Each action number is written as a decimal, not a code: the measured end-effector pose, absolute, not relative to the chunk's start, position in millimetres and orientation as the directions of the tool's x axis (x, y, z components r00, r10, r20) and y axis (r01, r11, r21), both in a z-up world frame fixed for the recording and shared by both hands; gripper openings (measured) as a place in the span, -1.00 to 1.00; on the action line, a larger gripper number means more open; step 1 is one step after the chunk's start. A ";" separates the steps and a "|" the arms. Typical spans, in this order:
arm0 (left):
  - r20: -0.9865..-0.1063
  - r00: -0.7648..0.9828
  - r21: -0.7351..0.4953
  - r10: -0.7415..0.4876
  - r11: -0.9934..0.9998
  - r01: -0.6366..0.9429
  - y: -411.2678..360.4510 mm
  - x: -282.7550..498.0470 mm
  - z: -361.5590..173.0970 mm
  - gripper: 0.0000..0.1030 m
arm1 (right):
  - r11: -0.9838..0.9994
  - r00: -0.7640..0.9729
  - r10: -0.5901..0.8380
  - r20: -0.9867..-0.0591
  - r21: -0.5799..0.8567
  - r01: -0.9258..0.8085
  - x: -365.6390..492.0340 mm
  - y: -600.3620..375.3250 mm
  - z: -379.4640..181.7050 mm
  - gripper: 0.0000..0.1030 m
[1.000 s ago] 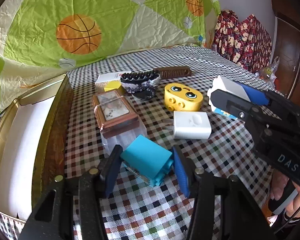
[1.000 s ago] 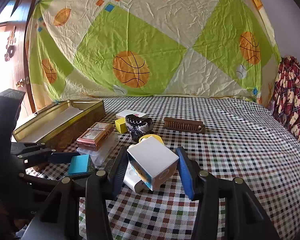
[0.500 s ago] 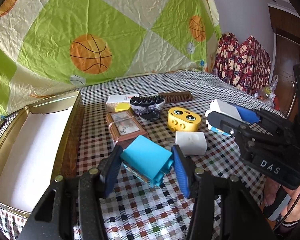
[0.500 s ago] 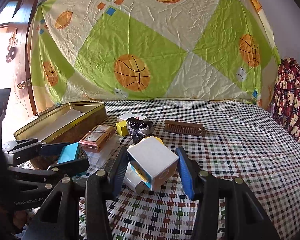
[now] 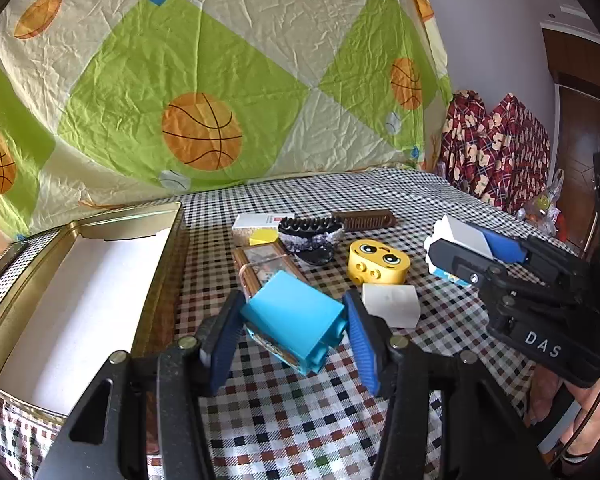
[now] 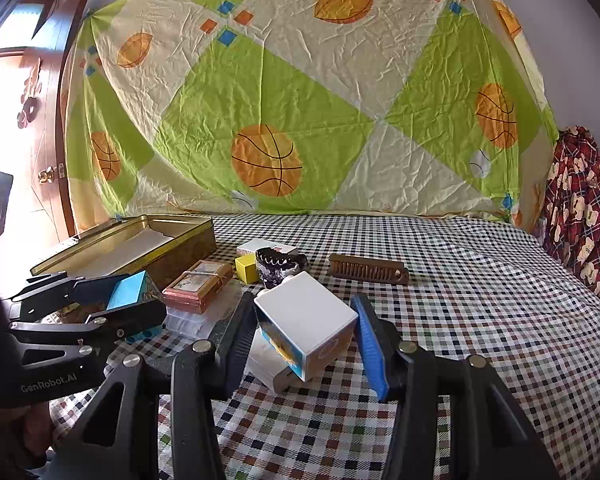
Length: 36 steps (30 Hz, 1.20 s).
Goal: Organize rigid objects
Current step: 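Carry the blue block and white cube toward the gold tin with both tools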
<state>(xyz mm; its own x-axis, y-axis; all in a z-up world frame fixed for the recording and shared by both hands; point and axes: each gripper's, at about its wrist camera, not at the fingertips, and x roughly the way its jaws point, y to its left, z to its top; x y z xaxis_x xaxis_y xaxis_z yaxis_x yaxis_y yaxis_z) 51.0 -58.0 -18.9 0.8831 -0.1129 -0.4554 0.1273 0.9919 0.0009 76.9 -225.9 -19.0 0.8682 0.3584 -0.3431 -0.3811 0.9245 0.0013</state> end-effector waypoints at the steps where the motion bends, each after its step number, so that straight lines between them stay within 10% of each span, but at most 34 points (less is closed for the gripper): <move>1: -0.451 0.886 0.000 -0.112 0.992 0.125 -57.4 50.2 -18.6 -0.03 | 0.924 0.869 0.358 -0.342 0.000 -0.381 76.6 -225.5 -18.9 -0.01; 36: -0.282 0.958 -0.015 -0.041 0.999 0.039 -48.0 24.4 -8.5 -0.03 | 0.926 0.898 0.360 -0.254 -0.021 -0.377 61.2 -228.1 -13.9 -0.02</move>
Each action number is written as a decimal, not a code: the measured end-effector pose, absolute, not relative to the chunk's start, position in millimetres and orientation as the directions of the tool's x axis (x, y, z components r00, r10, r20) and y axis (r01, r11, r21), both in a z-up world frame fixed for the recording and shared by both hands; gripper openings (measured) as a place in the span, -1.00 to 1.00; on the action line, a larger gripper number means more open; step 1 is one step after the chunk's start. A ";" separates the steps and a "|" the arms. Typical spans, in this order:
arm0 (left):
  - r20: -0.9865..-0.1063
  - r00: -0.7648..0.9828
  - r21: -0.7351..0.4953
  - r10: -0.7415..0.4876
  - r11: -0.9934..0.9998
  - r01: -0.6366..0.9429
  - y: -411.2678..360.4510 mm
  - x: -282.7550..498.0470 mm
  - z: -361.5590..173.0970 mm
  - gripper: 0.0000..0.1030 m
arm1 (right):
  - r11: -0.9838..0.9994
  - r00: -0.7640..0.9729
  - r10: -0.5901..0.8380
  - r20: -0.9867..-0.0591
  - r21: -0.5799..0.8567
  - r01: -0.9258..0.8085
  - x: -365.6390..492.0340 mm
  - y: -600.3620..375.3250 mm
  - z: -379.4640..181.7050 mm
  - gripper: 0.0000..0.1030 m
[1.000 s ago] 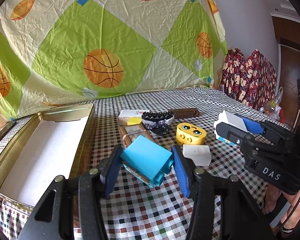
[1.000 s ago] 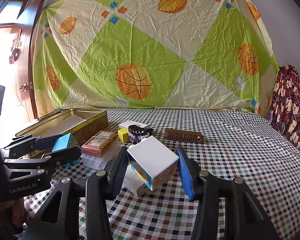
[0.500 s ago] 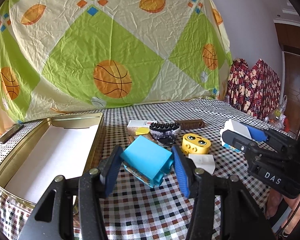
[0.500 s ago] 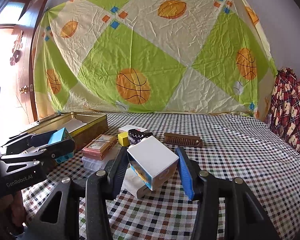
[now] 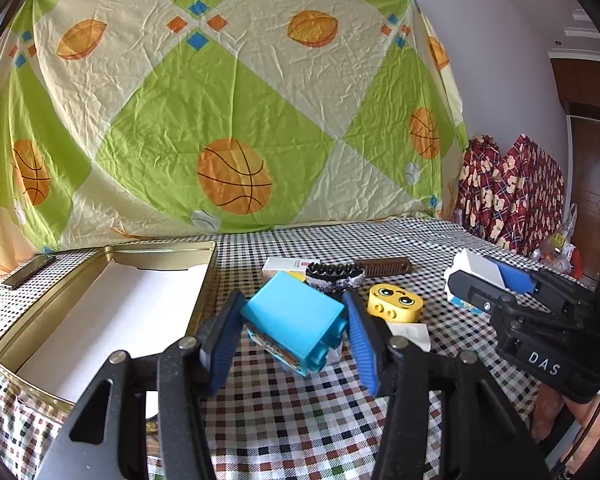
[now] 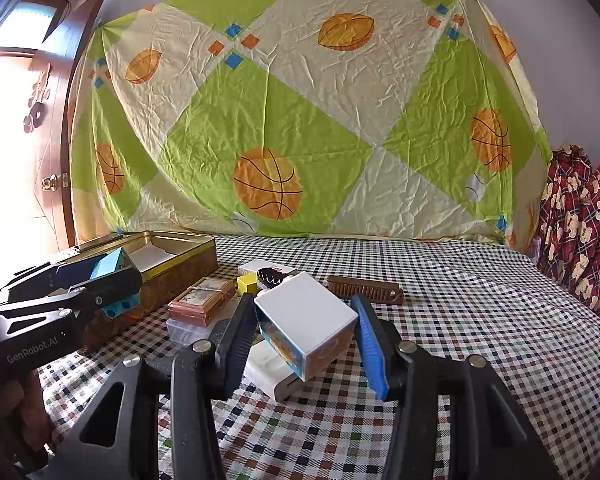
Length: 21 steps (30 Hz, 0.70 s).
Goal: Organize rigid objects
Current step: 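Carry the blue block and white cube toward the gold tin with both tools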
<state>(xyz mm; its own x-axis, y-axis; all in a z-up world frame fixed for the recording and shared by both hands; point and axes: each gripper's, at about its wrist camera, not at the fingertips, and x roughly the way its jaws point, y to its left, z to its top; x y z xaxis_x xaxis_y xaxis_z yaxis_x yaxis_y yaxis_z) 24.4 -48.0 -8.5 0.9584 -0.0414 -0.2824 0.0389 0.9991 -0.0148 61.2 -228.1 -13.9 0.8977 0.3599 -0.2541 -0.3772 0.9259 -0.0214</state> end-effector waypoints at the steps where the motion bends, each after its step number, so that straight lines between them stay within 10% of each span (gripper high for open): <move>1: -0.279 0.959 -0.015 -0.041 0.999 0.038 -48.0 23.9 -8.4 -0.03 | 0.926 0.899 0.360 -0.250 -0.022 -0.377 60.4 -228.2 -13.8 -0.02; 21: -0.217 0.976 -0.012 -0.017 1.000 0.015 -44.8 11.7 -6.1 -0.03 | 0.937 0.918 0.332 -0.215 -0.035 -0.347 53.8 -228.7 -12.0 -0.02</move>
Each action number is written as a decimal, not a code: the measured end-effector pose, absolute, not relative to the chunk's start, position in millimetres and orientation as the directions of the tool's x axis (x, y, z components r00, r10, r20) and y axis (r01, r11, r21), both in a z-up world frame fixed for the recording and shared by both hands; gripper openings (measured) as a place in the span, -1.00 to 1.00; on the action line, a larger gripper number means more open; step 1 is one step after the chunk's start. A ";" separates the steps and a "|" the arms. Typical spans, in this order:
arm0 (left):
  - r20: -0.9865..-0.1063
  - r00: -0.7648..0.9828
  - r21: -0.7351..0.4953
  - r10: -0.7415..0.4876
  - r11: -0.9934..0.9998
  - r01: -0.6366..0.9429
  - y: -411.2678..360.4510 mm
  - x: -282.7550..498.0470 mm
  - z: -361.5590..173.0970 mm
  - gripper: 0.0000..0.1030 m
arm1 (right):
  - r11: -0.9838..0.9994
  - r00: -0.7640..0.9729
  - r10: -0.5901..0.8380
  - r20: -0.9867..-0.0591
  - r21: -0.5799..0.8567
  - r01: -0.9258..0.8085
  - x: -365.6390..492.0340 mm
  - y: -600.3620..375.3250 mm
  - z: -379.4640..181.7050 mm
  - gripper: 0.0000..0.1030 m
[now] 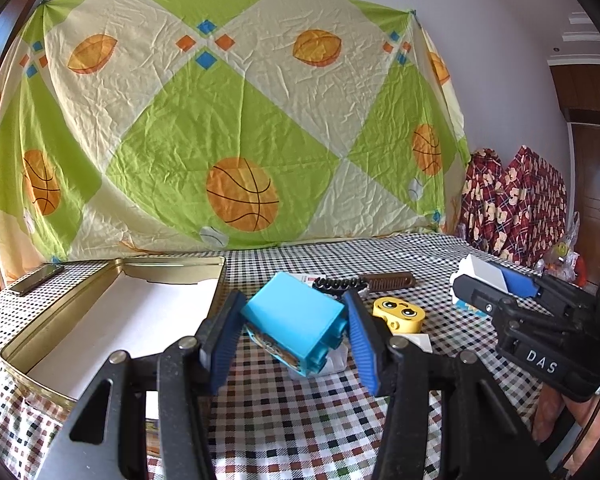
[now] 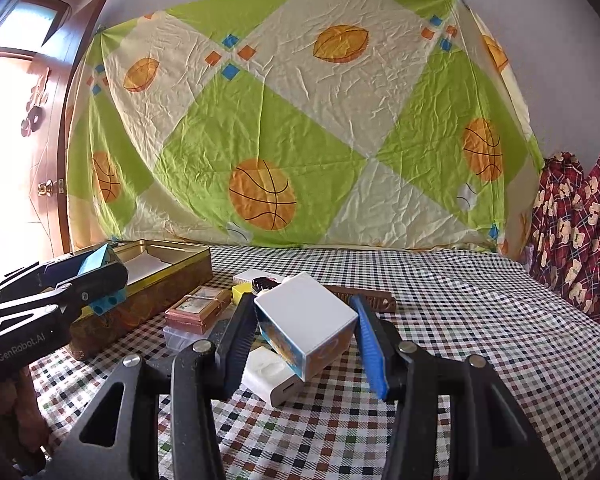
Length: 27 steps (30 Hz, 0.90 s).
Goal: Organize rigid objects
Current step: 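Carry the blue block and white cube toward the gold tin with both tools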
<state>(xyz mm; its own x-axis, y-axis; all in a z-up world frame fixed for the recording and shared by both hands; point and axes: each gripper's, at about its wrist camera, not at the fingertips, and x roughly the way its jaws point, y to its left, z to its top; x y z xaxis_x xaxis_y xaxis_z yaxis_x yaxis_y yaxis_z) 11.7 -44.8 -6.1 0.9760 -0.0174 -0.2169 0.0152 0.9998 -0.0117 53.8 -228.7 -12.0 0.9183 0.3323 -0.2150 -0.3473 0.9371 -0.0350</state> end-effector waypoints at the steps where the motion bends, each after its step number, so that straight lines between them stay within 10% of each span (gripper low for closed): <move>1: -0.215 0.977 -0.014 -0.014 1.000 0.012 -43.5 11.1 -5.8 -0.03 | 0.938 0.920 0.328 -0.214 -0.037 -0.343 53.9 -228.2 -11.7 -0.02; 27: -0.175 0.980 -0.030 0.089 0.995 -0.096 2.4 -5.3 -5.7 -0.03 | 0.896 0.884 0.406 -0.234 -0.089 -0.435 43.6 -169.4 -13.7 -0.01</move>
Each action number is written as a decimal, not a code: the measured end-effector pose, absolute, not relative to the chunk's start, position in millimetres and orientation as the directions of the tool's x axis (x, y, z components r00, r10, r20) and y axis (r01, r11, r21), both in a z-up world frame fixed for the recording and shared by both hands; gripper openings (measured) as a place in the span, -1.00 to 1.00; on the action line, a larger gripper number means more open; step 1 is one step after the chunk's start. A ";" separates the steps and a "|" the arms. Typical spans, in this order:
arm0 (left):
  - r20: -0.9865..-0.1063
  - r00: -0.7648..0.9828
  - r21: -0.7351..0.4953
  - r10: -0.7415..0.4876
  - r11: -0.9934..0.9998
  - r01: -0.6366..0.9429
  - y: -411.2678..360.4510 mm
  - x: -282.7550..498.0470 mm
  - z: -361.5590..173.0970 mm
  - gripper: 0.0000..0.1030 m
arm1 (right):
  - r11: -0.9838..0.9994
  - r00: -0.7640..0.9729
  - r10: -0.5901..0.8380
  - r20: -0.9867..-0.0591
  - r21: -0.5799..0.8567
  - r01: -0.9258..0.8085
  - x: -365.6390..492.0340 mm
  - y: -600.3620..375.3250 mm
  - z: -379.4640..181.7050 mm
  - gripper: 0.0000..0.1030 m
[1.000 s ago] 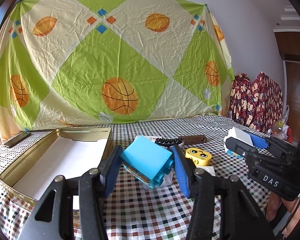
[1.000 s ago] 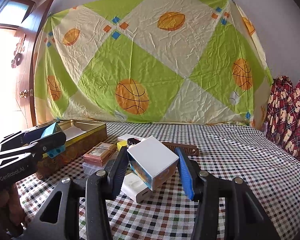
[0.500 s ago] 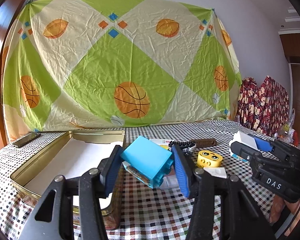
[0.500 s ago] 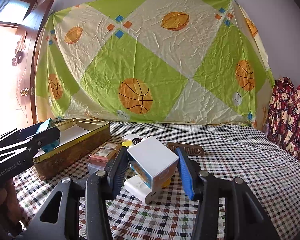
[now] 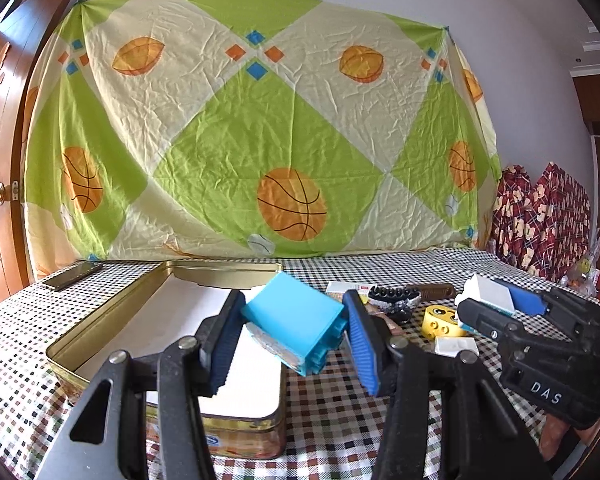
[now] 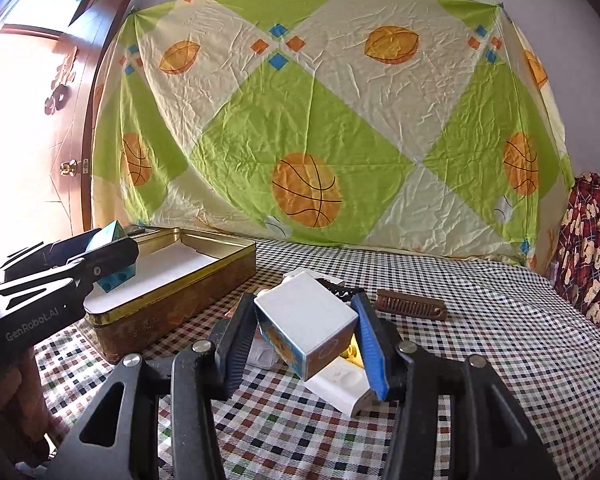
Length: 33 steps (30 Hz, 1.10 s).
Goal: Organize rigid objects
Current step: 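Carry the blue block and white cube toward the gold tin with both tools, then lower the blue block and white cube into the tin and open both tools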
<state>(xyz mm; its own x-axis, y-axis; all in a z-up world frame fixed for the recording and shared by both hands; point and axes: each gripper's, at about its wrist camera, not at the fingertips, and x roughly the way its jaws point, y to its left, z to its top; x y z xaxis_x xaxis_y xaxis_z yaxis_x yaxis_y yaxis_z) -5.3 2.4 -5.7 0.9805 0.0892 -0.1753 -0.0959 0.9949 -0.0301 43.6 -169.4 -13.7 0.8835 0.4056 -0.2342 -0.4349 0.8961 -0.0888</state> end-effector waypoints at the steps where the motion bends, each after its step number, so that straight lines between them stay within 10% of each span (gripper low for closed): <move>1: -0.175 0.980 -0.031 0.092 0.995 -0.099 3.9 -5.6 -5.7 -0.03 | 0.894 0.882 0.408 -0.235 -0.091 -0.438 43.4 -167.0 -13.7 -0.01; 33: -0.187 0.964 -0.091 0.189 0.974 -0.209 65.5 -13.7 -8.8 -0.03 | 0.824 0.823 0.496 -0.278 -0.147 -0.547 31.8 -95.3 -16.6 -0.01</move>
<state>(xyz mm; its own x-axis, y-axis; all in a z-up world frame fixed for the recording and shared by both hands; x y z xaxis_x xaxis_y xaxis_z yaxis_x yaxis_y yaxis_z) -13.7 65.5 -8.8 0.9639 0.1891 -0.1874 -0.2087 0.9738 -0.0908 31.8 -95.3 -16.6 0.8227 0.4960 -0.2777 -0.5466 0.8243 -0.1471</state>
